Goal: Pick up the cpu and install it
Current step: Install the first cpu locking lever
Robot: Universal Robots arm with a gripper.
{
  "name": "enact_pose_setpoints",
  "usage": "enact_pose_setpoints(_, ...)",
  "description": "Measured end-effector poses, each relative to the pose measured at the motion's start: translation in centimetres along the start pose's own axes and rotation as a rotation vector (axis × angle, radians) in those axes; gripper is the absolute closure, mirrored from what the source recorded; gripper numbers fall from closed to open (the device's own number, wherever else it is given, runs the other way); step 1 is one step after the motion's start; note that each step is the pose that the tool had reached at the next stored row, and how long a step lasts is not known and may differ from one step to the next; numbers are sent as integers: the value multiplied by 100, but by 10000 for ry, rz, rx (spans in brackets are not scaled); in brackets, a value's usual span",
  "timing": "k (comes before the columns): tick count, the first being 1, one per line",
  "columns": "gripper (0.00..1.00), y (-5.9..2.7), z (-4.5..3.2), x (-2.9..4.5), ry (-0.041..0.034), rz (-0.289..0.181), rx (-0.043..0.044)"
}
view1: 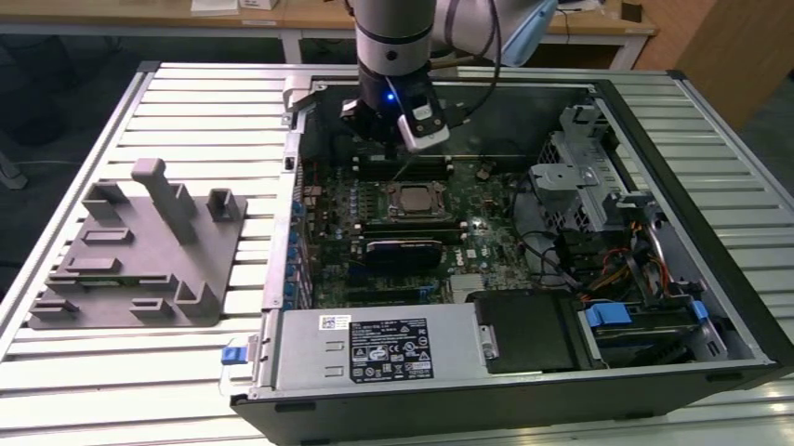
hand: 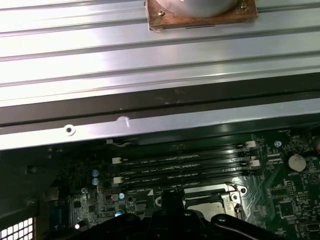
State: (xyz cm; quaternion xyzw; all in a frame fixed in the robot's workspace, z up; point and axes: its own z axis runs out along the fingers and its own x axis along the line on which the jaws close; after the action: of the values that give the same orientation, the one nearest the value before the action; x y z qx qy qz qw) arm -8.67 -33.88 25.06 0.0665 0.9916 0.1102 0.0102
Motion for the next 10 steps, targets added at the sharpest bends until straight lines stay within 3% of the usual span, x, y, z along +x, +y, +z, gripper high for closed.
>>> enact_pose_setpoints(10,89,4,6,-31,-15,-4,-2)
